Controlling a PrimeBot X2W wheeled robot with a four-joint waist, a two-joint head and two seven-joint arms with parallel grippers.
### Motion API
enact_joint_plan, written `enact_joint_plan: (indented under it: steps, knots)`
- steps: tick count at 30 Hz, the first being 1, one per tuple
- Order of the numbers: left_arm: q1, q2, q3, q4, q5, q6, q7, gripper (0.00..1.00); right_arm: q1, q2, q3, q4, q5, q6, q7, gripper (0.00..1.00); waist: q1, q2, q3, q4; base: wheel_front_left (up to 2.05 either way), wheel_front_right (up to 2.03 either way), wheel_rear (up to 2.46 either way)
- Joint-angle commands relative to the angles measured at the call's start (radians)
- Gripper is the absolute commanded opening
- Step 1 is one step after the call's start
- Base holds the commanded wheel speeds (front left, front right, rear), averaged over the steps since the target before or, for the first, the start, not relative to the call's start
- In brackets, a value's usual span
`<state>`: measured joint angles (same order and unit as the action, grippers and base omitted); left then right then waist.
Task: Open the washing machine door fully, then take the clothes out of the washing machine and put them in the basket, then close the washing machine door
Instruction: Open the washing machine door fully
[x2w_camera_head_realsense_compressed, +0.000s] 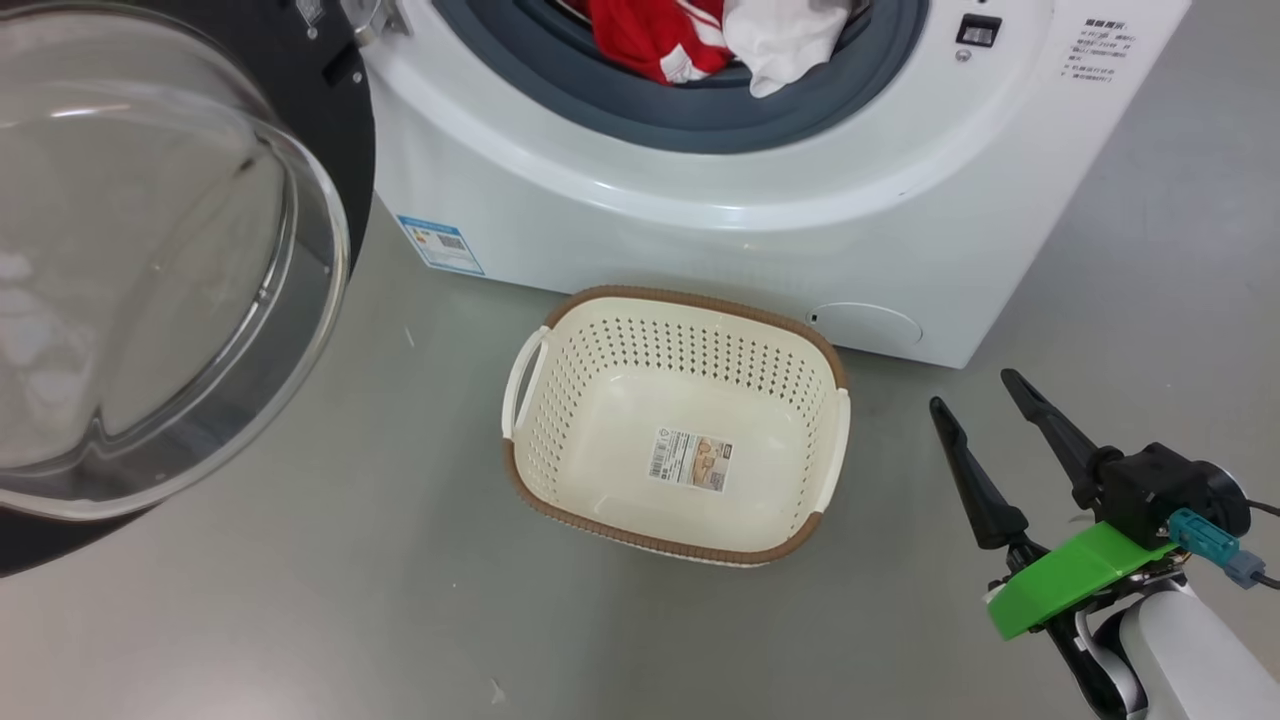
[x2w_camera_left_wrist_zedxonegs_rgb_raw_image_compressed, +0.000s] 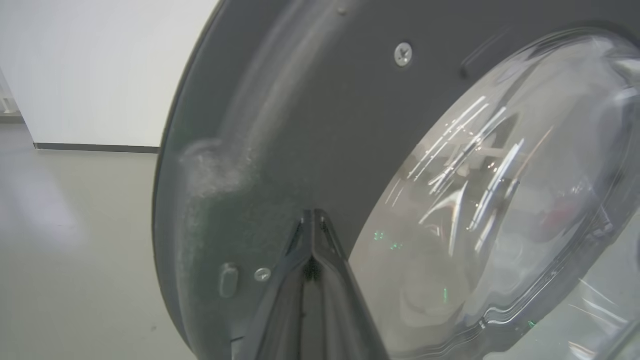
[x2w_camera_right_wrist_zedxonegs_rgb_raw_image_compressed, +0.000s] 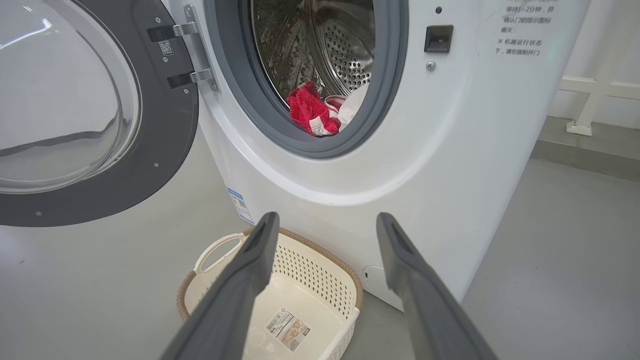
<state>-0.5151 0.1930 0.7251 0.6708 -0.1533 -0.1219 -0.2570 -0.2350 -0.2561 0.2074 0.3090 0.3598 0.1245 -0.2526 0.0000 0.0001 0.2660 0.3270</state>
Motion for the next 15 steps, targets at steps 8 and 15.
enact_joint_plan:
  steps: [8, 15]
  knots:
    - [0.091, 0.049, -0.074, -0.057, -0.059, -0.008, -0.005, 0.54, 0.035, 0.016, 0.017, -0.011, 0.004, 0.006, -0.009, 1.0, 0.0, -0.0001, -0.071, 0.006, 0.0, 0.0, 0.0]
    - [0.169, 0.025, -0.117, -0.126, -0.064, -0.009, -0.005, 1.0, 0.057, 0.029, 0.016, -0.007, 0.008, 0.006, -0.009, 1.0, 0.0, -0.0001, -0.105, 0.008, 0.0, 0.0, 0.0]
